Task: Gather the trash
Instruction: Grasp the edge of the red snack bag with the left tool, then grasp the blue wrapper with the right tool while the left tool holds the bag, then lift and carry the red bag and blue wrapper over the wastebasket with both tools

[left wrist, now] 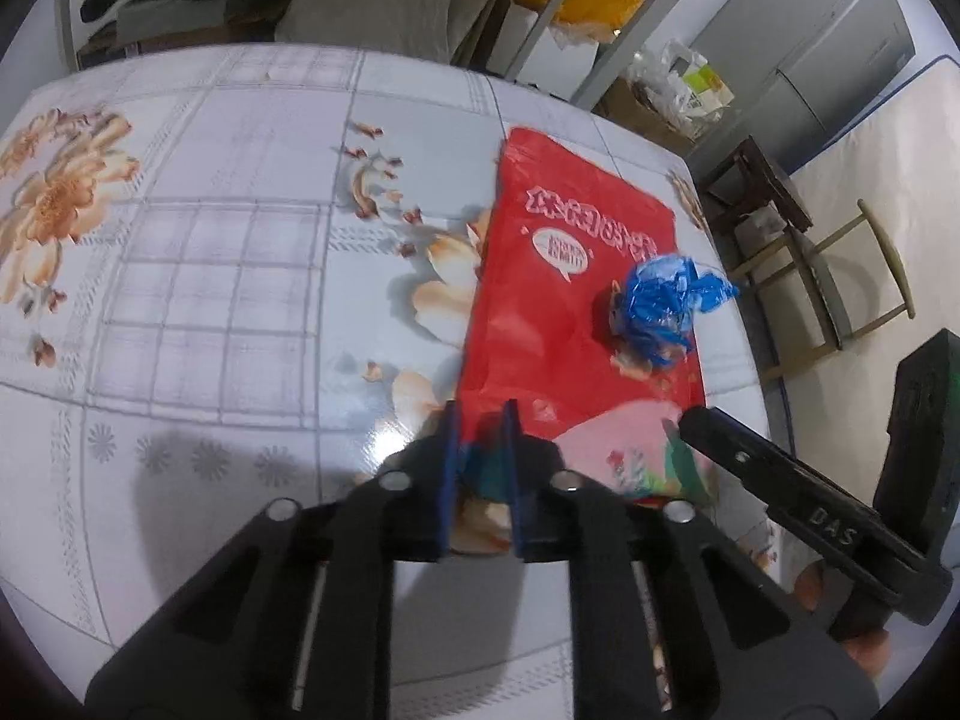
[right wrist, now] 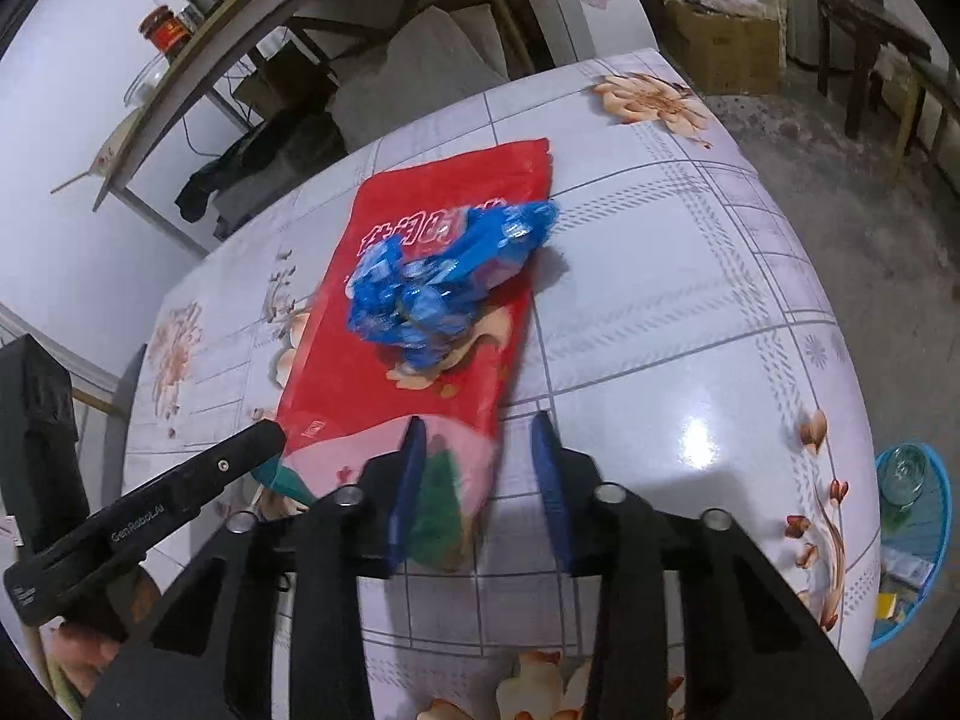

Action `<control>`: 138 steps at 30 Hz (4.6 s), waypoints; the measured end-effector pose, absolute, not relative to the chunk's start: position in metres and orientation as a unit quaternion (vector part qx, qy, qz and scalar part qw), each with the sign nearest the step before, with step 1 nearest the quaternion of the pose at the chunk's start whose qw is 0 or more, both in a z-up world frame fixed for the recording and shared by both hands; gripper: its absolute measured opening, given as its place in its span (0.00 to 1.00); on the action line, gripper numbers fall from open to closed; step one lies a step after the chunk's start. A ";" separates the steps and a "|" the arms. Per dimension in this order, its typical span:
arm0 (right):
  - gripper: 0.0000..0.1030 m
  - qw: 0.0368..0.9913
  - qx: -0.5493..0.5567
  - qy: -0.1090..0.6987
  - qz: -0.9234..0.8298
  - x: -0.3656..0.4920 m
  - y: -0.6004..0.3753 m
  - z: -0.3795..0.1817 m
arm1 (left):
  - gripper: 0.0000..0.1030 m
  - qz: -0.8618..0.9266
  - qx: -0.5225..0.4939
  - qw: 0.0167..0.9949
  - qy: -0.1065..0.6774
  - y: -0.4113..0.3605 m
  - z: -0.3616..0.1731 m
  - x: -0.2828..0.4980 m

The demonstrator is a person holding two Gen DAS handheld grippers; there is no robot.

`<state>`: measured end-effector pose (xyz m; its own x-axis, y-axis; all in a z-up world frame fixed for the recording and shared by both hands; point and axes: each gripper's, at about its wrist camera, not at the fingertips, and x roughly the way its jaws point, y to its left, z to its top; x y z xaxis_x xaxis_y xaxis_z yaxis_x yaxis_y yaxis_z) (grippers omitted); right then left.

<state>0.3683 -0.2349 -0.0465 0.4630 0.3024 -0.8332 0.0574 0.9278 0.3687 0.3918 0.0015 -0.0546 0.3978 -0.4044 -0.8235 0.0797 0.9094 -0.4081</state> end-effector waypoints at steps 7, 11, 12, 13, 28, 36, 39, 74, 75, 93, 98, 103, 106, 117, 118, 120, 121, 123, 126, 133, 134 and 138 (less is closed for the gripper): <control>0.17 0.836 0.143 0.524 0.086 0.338 -0.224 -0.044 | 0.08 -0.165 -0.166 0.804 0.546 0.015 -0.052 0.355; 0.16 0.827 0.116 0.538 0.114 0.298 -0.217 -0.043 | 0.08 -0.199 -0.202 0.773 0.567 0.037 -0.060 0.311; 0.16 0.825 0.109 0.540 0.123 0.284 -0.215 -0.043 | 0.08 -0.207 -0.205 0.767 0.572 0.041 -0.062 0.299; 0.16 0.824 0.104 0.542 0.128 0.275 -0.215 -0.042 | 0.08 -0.219 -0.212 0.758 0.576 0.046 -0.063 0.283; 0.16 0.828 -0.006 0.534 0.171 0.159 -0.188 -0.037 | 0.34 -0.239 -0.211 0.769 0.554 0.066 -0.063 0.215; 0.15 0.834 0.015 0.525 0.169 0.155 -0.190 -0.041 | 0.34 -0.286 -0.324 0.716 0.548 0.071 -0.075 0.203; 0.15 0.833 0.024 0.525 0.171 0.156 -0.192 -0.042 | 0.34 -0.316 -0.357 0.701 0.531 0.070 -0.077 0.197; 0.55 0.845 0.094 0.505 0.149 0.226 -0.161 -0.020 | 0.02 -0.208 -0.074 0.845 0.488 0.025 -0.050 0.181; 0.55 0.844 0.095 0.505 0.151 0.228 -0.160 -0.020 | 0.02 -0.208 -0.074 0.845 0.487 0.024 -0.050 0.181; 0.39 0.820 0.139 0.537 0.140 0.245 -0.162 -0.042 | 0.01 -0.207 -0.063 0.849 0.482 0.020 -0.051 0.180; 0.35 0.820 0.153 0.533 0.143 0.243 -0.168 -0.040 | 0.01 -0.208 -0.063 0.849 0.482 0.020 -0.051 0.181; 0.32 0.822 0.158 0.528 0.144 0.241 -0.171 -0.037 | 0.01 -0.206 -0.059 0.851 0.479 0.019 -0.050 0.181; 0.32 0.825 0.159 0.522 0.145 0.240 -0.173 -0.034 | 0.01 -0.205 -0.058 0.852 0.478 0.019 -0.049 0.181; 0.31 0.835 0.182 0.498 0.146 0.232 -0.191 -0.024 | 0.01 -0.203 -0.052 0.861 0.463 0.016 -0.040 0.177; 0.31 0.836 0.184 0.496 0.146 0.232 -0.193 -0.023 | 0.01 -0.203 -0.052 0.862 0.462 0.016 -0.039 0.176; 0.31 0.838 0.189 0.491 0.145 0.229 -0.196 -0.021 | 0.01 -0.204 -0.054 0.863 0.459 0.017 -0.037 0.176; 0.31 0.839 0.191 0.489 0.145 0.229 -0.198 -0.019 | 0.01 -0.204 -0.054 0.864 0.457 0.017 -0.036 0.175; 0.31 0.840 0.195 0.485 0.145 0.228 -0.201 -0.017 | 0.01 -0.206 -0.055 0.865 0.454 0.017 -0.033 0.174; 0.31 0.845 0.196 0.477 0.144 0.226 -0.204 -0.012 | 0.01 -0.209 -0.055 0.867 0.449 0.017 -0.029 0.172; 0.31 0.848 0.202 0.469 0.142 0.222 -0.210 -0.006 | 0.01 -0.212 -0.059 0.872 0.438 0.018 -0.022 0.168; 0.31 0.848 0.202 0.468 0.142 0.221 -0.211 -0.005 | 0.00 -0.212 -0.059 0.872 0.436 0.017 -0.021 0.167; 0.31 0.851 0.203 0.464 0.142 0.218 -0.213 -0.002 | 0.00 -0.214 -0.065 0.874 0.430 0.019 -0.018 0.166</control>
